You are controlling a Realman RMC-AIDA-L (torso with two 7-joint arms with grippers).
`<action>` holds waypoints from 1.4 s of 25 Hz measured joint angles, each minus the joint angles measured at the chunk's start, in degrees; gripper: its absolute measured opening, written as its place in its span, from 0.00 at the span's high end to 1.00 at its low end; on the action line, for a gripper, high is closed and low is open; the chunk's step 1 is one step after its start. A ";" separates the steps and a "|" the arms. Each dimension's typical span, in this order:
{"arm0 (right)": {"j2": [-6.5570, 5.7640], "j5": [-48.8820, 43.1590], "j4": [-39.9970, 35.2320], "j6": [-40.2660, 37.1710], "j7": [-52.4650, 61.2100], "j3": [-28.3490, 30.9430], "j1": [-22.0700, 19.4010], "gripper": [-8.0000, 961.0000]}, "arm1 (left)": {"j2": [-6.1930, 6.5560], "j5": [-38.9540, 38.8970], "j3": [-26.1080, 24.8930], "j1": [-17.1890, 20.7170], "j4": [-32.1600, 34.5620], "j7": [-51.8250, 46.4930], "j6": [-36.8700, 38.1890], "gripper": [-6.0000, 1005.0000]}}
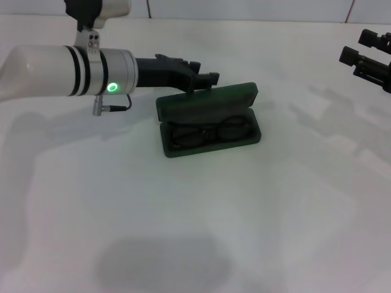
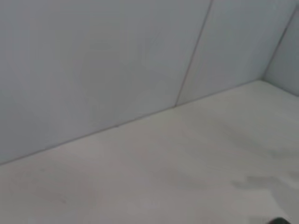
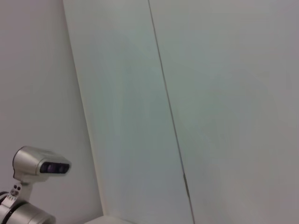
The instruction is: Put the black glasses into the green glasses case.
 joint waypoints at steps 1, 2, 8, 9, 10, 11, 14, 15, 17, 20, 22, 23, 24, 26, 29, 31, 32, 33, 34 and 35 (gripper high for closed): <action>0.02 -0.06 0.00 -0.02 0.00 0.01 0.05 0.41 | 0.00 0.01 0.71 0.00 0.00 -0.05 0.02 0.44; 0.03 -0.13 0.00 -0.02 -0.03 0.03 0.15 0.37 | 0.00 0.01 1.35 0.03 0.01 -0.06 0.10 0.44; 0.21 -0.19 0.04 1.72 -0.22 0.10 0.43 0.30 | -0.47 -0.17 5.08 2.60 1.66 3.02 2.14 0.44; 0.26 -0.19 0.04 2.11 -0.24 0.10 0.48 0.30 | -0.68 -0.23 5.28 3.11 1.84 4.65 2.57 0.44; 0.37 -0.20 0.05 2.81 -0.27 0.04 0.64 0.30 | -0.92 -0.26 5.69 3.81 1.92 7.03 3.08 0.44; 0.44 -0.22 0.06 3.27 -0.29 -0.05 0.76 0.30 | -1.11 -0.45 6.06 4.41 1.94 8.90 3.49 0.44; 0.64 -0.29 0.09 4.16 -0.31 -0.38 1.13 0.29 | -1.40 -4.22 9.20 6.23 1.63 15.65 4.08 0.44; 0.72 -0.33 0.10 4.27 -0.31 -0.42 1.20 0.29 | -1.40 -6.14 10.21 6.81 1.56 17.70 4.11 0.44; 0.88 -0.77 0.00 3.82 -0.43 -0.50 1.32 0.29 | -1.40 -8.86 11.04 7.77 1.61 20.32 4.54 0.44; 1.17 -3.46 -0.91 -0.50 -1.62 -1.21 1.73 0.29 | -0.99 -17.60 10.84 10.35 2.03 27.10 10.29 0.44; 1.28 -6.31 -1.55 -5.99 -2.60 -2.12 2.51 0.29 | -0.07 -22.76 10.11 12.29 2.56 30.49 18.10 0.44; 1.37 -7.67 -1.75 -8.70 -3.28 -2.58 3.01 0.29 | 0.84 -24.67 9.80 13.55 3.33 31.02 23.82 0.44; 1.59 -8.86 -1.86 -11.36 -4.53 -2.97 3.41 0.29 | 1.32 -25.66 9.63 14.19 3.75 31.19 26.90 0.44; 2.41 -10.16 -1.93 -14.20 -6.56 -3.72 3.86 0.28 | 2.90 -26.80 8.79 16.63 5.54 31.79 36.70 0.44; 3.68 -10.61 -2.07 -15.33 -8.26 -5.38 4.06 0.28 | 4.01 -26.98 6.98 19.69 6.80 34.06 43.21 0.40; 3.92 -10.56 -2.09 -15.04 -8.75 -7.24 4.12 0.28 | 4.32 -26.55 6.50 21.44 7.06 36.02 44.05 0.36; 3.93 -10.54 -2.08 -14.92 -8.88 -8.16 4.21 0.28 | 4.40 -26.23 6.46 22.07 7.13 36.77 44.18 0.34; 3.93 -10.54 -1.97 -14.79 -8.94 -8.78 4.36 0.28 | 4.44 -25.74 6.47 22.54 7.13 37.48 44.30 0.32; 3.87 -10.57 -1.69 -14.65 -8.96 -9.24 4.72 0.28 | 4.45 -25.25 6.47 22.95 7.15 38.02 44.46 0.30; 3.86 -10.63 -1.39 -14.58 -8.97 -9.43 4.97 0.28 | 4.45 -25.25 6.47 22.95 7.15 38.02 44.46 0.28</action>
